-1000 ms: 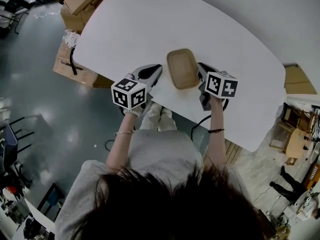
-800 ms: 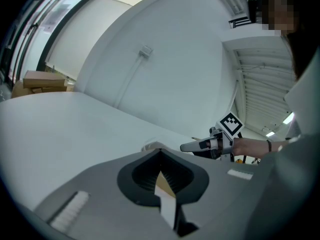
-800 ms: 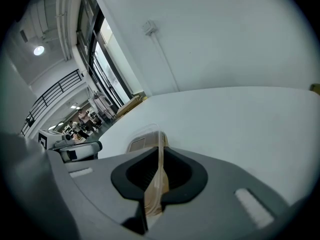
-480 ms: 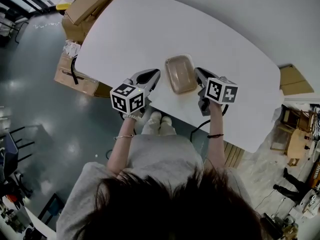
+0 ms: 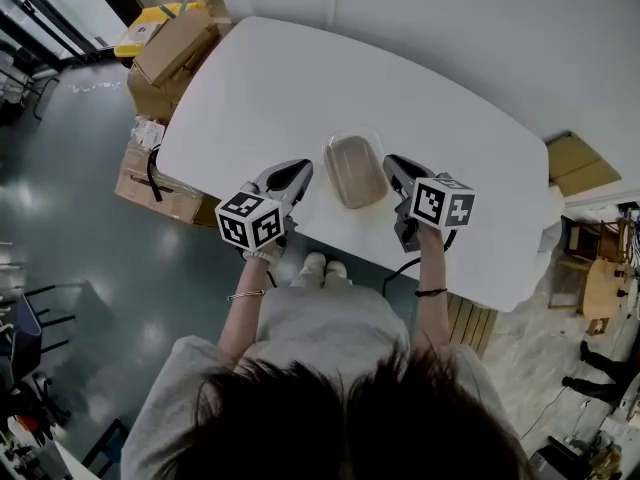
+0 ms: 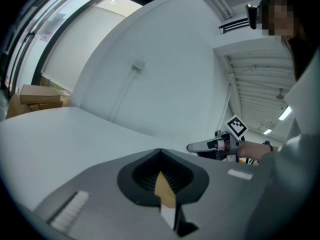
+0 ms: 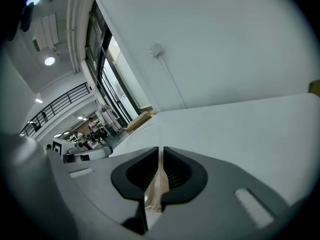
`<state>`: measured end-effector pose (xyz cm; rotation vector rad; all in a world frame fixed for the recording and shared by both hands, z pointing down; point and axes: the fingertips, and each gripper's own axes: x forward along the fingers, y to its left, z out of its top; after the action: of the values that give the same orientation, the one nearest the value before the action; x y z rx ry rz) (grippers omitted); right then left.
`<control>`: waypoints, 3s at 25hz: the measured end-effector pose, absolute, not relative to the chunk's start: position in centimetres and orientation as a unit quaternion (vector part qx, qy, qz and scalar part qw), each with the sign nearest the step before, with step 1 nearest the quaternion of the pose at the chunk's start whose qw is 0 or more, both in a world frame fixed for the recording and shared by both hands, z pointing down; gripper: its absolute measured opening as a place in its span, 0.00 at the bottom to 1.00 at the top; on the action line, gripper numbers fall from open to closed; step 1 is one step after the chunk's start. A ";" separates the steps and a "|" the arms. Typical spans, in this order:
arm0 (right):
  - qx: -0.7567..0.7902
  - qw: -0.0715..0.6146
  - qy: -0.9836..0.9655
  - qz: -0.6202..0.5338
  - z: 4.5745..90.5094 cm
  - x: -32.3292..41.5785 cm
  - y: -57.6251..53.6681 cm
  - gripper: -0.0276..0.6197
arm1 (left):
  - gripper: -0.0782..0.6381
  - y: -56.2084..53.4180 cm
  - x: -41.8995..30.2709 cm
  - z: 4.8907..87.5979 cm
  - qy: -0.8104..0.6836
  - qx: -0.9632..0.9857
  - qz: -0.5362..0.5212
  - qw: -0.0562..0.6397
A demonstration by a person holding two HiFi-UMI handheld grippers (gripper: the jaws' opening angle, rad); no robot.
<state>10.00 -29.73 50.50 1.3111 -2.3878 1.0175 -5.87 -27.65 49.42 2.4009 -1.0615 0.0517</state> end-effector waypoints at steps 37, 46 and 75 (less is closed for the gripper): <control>0.410 0.004 -0.878 0.247 40.2 11.5 -24.2 0.11 | 0.10 -22.7 -5.6 39.8 -0.383 0.908 -0.035 0.167; 0.408 -0.016 -0.883 0.232 39.0 12.2 -23.2 0.10 | 0.10 -21.7 -5.1 38.7 -0.378 0.912 -0.044 0.155; 0.408 -0.025 -0.882 0.235 39.3 13.4 -23.0 0.09 | 0.10 -21.6 -4.1 38.4 -0.376 0.913 -0.042 0.153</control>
<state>13.37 -23.01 39.27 1.3013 -2.8165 0.7505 -4.14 -21.58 38.36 2.6171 -1.0795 -0.1197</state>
